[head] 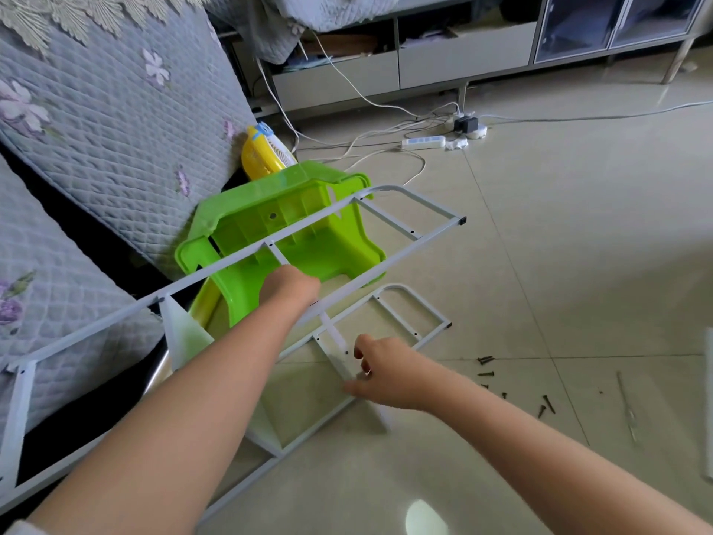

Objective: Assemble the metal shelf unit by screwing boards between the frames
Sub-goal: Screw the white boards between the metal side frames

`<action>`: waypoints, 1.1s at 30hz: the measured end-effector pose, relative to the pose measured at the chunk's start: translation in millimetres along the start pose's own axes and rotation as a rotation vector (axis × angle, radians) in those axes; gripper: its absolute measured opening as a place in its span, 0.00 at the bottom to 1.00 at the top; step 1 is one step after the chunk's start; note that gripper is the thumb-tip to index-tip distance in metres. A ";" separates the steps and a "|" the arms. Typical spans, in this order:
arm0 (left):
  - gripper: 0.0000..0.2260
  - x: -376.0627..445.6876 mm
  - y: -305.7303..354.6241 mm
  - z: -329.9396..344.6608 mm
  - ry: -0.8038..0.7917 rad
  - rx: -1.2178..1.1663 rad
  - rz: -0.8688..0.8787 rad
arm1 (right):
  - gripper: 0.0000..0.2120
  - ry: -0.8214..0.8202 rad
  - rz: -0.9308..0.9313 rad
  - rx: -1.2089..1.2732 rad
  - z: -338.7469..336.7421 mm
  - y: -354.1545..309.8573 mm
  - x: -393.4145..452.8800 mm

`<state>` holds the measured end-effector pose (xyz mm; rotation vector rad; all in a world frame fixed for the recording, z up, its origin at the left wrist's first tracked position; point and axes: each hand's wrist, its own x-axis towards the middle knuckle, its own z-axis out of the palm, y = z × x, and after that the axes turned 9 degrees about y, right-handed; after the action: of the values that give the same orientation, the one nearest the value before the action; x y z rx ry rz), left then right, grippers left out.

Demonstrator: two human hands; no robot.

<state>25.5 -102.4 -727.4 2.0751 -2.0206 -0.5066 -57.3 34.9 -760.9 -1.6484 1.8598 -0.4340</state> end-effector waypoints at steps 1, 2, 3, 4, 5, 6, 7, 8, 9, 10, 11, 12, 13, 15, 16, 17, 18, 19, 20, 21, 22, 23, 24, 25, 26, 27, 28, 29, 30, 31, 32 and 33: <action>0.14 0.8 -1.9 -1.0 0.009 0.020 0.007 | 0.19 -0.063 -0.022 -0.020 -5.4 8.3 -1.3; 0.12 1.6 -4.3 -1.9 0.013 0.038 0.015 | 0.20 -0.083 -0.056 -0.069 -11.3 18.1 -0.7; 0.09 2.9 -7.5 -2.5 0.014 0.056 0.017 | 0.19 -0.038 -0.092 -0.121 -18.5 27.8 1.9; 0.07 3.9 -10.6 -3.2 0.014 0.072 0.015 | 0.19 0.076 -0.107 -0.150 -26.9 36.0 5.0; 0.08 5.6 -14.1 -2.9 0.012 0.082 0.009 | 0.20 0.231 -0.126 -0.158 -34.0 43.3 9.5; 0.09 6.4 -16.7 -3.5 0.006 0.095 0.006 | 0.22 0.360 -0.170 -0.161 -39.4 47.7 14.6; 0.09 6.5 -18.2 -4.6 -0.001 0.111 0.007 | 0.25 0.435 -0.221 -0.190 -44.0 48.5 20.0; 0.08 5.6 -18.5 -6.3 -0.009 0.131 0.014 | 0.28 0.460 -0.261 -0.256 -46.3 48.8 26.3; 0.06 4.4 -18.4 -8.5 -0.016 0.148 0.022 | 0.30 0.436 -0.260 -0.346 -46.7 47.4 32.7; 0.06 3.6 -18.1 -10.5 -0.024 0.163 0.032 | 0.31 0.398 -0.217 -0.440 -46.2 44.6 38.0; 0.05 2.9 -18.0 -13.1 -0.030 0.181 0.044 | 0.29 0.380 -0.171 -0.520 -46.8 39.1 41.9; 0.05 2.3 -18.5 -15.2 -0.032 0.194 0.053 | 0.24 0.397 -0.162 -0.579 -48.5 33.4 44.7; 0.05 1.2 -19.6 -17.2 -0.031 0.202 0.061 | 0.17 0.432 -0.176 -0.616 -51.6 28.1 46.3; 0.04 -1.7 -24.0 -21.4 -0.034 0.219 0.069 | 0.11 0.458 -0.247 -0.636 -58.8 20.1 42.5; 0.04 -3.9 -27.1 -23.3 -0.039 0.223 0.072 | 0.11 0.430 -0.286 -0.635 -61.1 18.4 39.2; 0.06 -6.2 -30.5 -24.6 -0.046 0.229 0.078 | 0.10 0.396 -0.312 -0.627 -62.0 17.5 34.8; 0.08 -8.6 -33.8 -25.3 -0.055 0.237 0.086 | 0.09 0.366 -0.333 -0.614 -61.2 17.2 30.8; 0.10 -10.9 -36.6 -25.5 -0.062 0.250 0.097 | 0.07 0.334 -0.344 -0.605 -60.4 17.3 26.6; 0.10 -12.9 -38.7 -25.0 -0.062 0.264 0.108 | 0.06 0.316 -0.358 -0.589 -59.3 17.6 22.7; 0.10 -13.9 -39.8 -24.2 -0.056 0.275 0.116 | 0.05 0.310 -0.366 -0.585 -58.3 18.3 19.2; 0.10 -14.5 -40.1 -23.1 -0.047 0.281 0.120 | 0.06 0.319 -0.378 -0.586 -57.2 19.6 17.4; 0.10 -15.0 -40.2 -21.8 -0.039 0.281 0.125 | 0.08 0.327 -0.379 -0.588 -55.8 21.6 16.3; 0.09 -15.6 -39.7 -20.8 -0.030 0.276 0.130 | 0.10 0.341 -0.371 -0.581 -54.2 24.7 16.7; 0.09 -15.9 -39.3 -19.9 -0.021 0.268 0.135 | 0.12 0.371 -0.367 -0.553 -52.3 29.0 17.7; 0.09 -16.1 -38.7 -19.3 -0.012 0.259 0.141 | 0.14 0.412 -0.391 -0.509 -49.0 33.5 18.3; 0.10 -16.1 -38.5 -18.8 -0.002 0.249 0.146 | 0.15 0.473 -0.450 -0.474 -44.5 38.8 16.7; 0.11 -15.7 -38.9 -18.3 0.004 0.240 0.147 | 0.16 0.577 -0.524 -0.430 -39.3 43.7 12.8; 0.12 -15.2 -39.4 -17.9 0.009 0.236 0.148 | 0.15 0.714 -0.588 -0.369 -31.9 47.3 6.7; 0.12 -14.9 -40.1 -17.3 0.009 0.235 0.144 | 0.14 0.821 -0.617 -0.307 -25.0 46.7 -2.3; 0.11 -15.2 -40.2 -17.0 0.010 0.236 0.144 | 0.15 0.865 -0.614 -0.265 -13.7 46.1 -12.1; 0.10 -15.6 -39.7 -16.1 0.014 0.236 0.144 | 0.18 0.807 -0.570 -0.254 -1.8 41.4 -21.5; 0.09 -16.4 -38.9 -15.7 0.017 0.232 0.147 | 0.22 0.645 -0.455 -0.284 9.4 31.7 -29.8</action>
<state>67.4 -85.8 -725.8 2.0219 -2.2960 -0.2373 -74.7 70.7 -780.7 -2.3396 2.0377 -1.0312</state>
